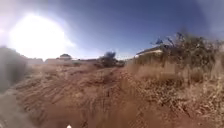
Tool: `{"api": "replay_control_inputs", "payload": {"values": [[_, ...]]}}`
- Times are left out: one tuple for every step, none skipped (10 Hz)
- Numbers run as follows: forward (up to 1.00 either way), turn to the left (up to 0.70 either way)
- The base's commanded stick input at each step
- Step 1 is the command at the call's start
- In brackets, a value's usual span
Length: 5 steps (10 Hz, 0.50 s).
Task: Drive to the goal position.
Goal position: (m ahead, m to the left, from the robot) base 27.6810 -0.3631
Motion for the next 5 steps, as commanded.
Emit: {"api": "replay_control_inputs", "payload": {"values": [[0.50,0.00],[0.50,0.00],[0.50,0.00],[0.50,0.00],[0.50,0.00]]}}
